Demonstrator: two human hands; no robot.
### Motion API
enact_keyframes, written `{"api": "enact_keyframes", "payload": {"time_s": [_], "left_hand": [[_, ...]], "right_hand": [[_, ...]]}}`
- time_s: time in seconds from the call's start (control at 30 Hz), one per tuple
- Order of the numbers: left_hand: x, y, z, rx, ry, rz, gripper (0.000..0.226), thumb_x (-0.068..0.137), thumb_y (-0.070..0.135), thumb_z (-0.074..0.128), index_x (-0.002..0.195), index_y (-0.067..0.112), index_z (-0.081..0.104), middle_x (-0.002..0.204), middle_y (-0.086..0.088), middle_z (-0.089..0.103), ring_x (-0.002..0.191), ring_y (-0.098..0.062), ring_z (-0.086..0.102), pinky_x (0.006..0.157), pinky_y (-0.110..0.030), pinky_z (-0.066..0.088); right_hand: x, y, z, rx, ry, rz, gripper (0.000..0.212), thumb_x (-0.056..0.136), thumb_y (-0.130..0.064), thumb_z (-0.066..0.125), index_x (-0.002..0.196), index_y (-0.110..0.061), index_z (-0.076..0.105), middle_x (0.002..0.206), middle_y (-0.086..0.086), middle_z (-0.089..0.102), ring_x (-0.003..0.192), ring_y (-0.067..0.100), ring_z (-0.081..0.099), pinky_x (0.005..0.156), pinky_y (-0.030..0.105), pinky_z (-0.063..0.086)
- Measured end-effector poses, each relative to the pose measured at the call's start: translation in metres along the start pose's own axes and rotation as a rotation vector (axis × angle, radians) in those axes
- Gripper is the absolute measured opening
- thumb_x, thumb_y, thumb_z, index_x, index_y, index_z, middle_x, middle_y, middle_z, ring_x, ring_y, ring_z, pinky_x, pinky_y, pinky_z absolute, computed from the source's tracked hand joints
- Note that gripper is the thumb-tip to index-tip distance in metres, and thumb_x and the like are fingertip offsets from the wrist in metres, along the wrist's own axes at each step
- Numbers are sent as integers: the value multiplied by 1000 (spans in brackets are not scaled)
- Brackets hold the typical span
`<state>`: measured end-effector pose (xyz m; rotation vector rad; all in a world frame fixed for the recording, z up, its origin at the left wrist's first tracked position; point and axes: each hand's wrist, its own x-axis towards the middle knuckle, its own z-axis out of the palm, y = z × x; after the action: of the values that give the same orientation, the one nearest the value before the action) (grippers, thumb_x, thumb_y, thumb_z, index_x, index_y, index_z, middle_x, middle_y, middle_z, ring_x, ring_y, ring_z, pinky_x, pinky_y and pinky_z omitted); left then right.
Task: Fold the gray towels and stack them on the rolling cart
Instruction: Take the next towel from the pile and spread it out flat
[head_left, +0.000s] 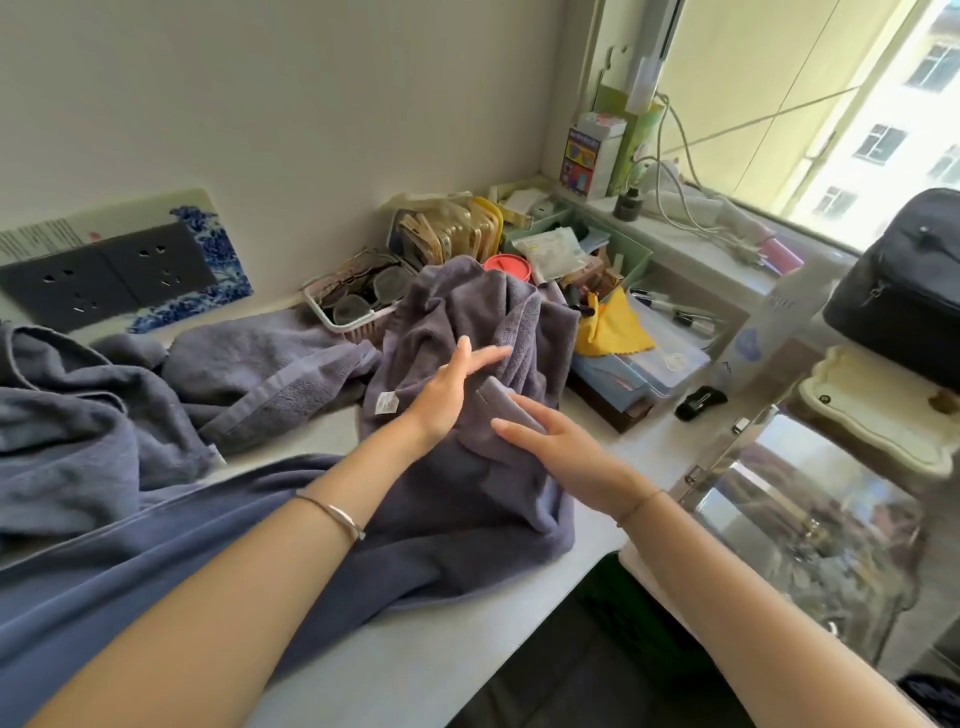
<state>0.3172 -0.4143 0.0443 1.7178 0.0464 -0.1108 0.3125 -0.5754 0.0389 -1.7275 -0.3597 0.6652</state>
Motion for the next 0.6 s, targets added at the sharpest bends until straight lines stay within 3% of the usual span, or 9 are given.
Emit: {"api": "enact_keyframes", "payload": {"time_s": [0.1,0.2,0.27,0.33,0.4,0.5,0.6], "left_hand": [[9,13,-3,24,-222,-183,73,100,51,10,113,2,63,106,-7,67,100,-11,61,82,-10,47],[14,25,-15,186,-218,-252,87,81,79,28,116,9,65,117,-4,66,112,-17,58,105,-31,38],[6,32,-31,325,-241,-261,71,83,76,29,109,20,65,111,5,67,106,-9,59,105,-33,34],[-4,32,-48,354,-383,-315,58,79,73,33,104,28,60,106,8,67,105,-7,59,105,-36,37],[-14,26,-58,330,-470,-365,61,70,74,42,115,34,55,111,6,68,112,-10,59,108,-39,38],[-13,16,-55,345,-384,-362,78,67,79,45,132,36,48,113,8,67,110,-6,59,104,-35,42],[-13,18,-42,177,-297,-336,94,63,88,41,142,39,36,135,8,55,121,-9,52,105,-33,40]], "right_hand": [[-24,-34,-23,200,-182,-7,34,94,-19,53,128,-22,58,135,-1,56,119,15,56,98,28,47],[-36,-56,-45,305,-189,4,36,94,-19,49,129,-16,58,128,12,60,111,21,60,88,27,52],[-38,-67,-55,382,-125,-4,32,94,-21,49,122,-19,65,117,10,67,100,18,65,80,26,55],[-36,-72,-60,428,-56,-12,27,91,-23,50,103,-26,74,100,3,73,85,13,68,71,22,56],[-32,-74,-60,458,-32,-11,27,92,-22,50,98,-27,76,97,2,74,82,12,69,68,22,56],[-22,-71,-51,410,-105,2,32,95,-22,47,122,-18,64,117,9,67,99,18,66,81,26,55],[-15,-77,-41,360,-168,19,34,94,-24,48,125,-21,61,121,9,65,104,20,64,87,29,54]]}}
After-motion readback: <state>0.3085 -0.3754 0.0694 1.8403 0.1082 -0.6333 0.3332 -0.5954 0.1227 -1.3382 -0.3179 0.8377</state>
